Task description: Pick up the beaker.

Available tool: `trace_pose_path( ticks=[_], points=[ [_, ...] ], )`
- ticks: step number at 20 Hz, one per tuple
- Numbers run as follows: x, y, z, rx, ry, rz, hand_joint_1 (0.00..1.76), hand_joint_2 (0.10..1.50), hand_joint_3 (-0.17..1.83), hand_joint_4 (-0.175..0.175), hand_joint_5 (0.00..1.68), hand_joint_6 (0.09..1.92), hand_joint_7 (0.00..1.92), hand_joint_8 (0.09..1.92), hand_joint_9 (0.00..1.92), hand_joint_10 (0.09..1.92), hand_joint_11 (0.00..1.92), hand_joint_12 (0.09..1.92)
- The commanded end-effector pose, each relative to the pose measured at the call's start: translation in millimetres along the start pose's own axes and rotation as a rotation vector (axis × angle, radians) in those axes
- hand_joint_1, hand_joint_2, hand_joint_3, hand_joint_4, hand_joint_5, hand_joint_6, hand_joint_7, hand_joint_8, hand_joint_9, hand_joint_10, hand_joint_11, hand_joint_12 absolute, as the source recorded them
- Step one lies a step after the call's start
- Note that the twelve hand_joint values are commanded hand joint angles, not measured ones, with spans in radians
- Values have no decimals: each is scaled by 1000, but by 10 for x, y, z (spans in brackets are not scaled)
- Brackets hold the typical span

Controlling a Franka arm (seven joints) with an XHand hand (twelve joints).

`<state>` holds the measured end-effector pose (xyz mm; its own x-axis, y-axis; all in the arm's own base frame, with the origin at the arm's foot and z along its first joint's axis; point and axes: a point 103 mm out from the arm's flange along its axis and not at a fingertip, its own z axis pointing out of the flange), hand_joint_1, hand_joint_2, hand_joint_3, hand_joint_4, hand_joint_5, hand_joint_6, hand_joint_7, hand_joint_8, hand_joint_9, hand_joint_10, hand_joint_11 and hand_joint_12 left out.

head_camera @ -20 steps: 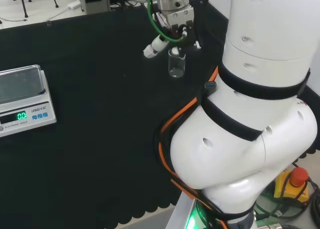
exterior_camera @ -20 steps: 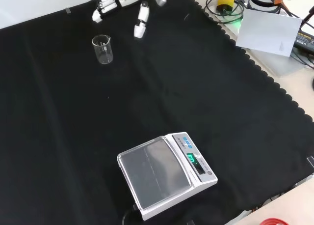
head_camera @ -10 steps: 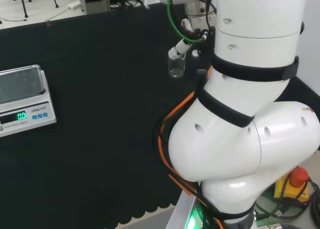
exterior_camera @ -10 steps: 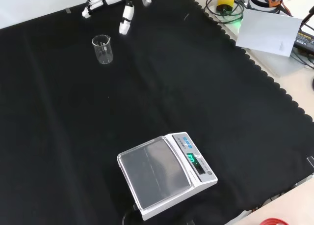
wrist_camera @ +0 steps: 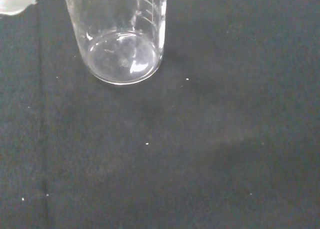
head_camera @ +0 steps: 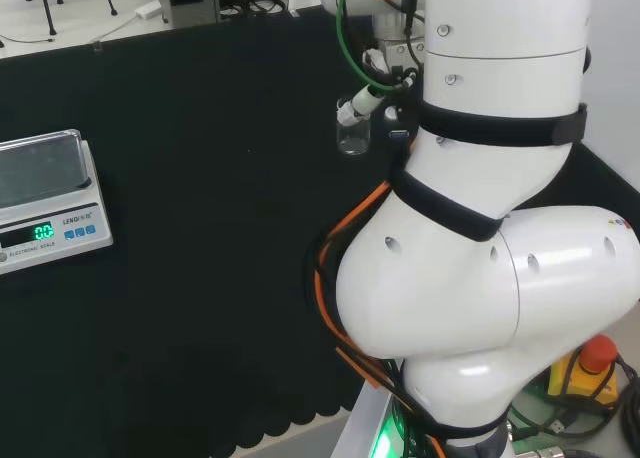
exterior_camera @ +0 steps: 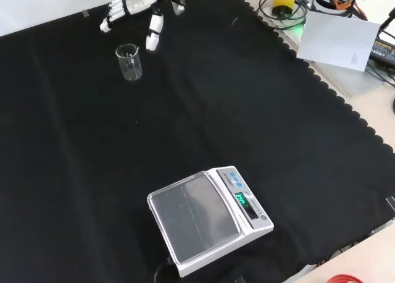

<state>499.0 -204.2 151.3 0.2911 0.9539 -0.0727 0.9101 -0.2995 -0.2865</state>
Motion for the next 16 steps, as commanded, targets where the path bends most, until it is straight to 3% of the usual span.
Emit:
trace_pose_path(
  ticks=[1,9,11,16],
  points=[
    [67,225,146,32,0,-13,618,669,114,44,0,87,0,586,103,896,0,1426],
    [99,444,391,60,11,-12,629,673,103,56,0,87,12,635,112,902,0,1431],
    [117,465,437,48,16,-9,646,678,102,61,7,87,33,656,125,905,0,1443],
    [149,488,494,-36,41,9,739,708,119,66,247,87,296,759,343,847,13,1563]
  ],
)
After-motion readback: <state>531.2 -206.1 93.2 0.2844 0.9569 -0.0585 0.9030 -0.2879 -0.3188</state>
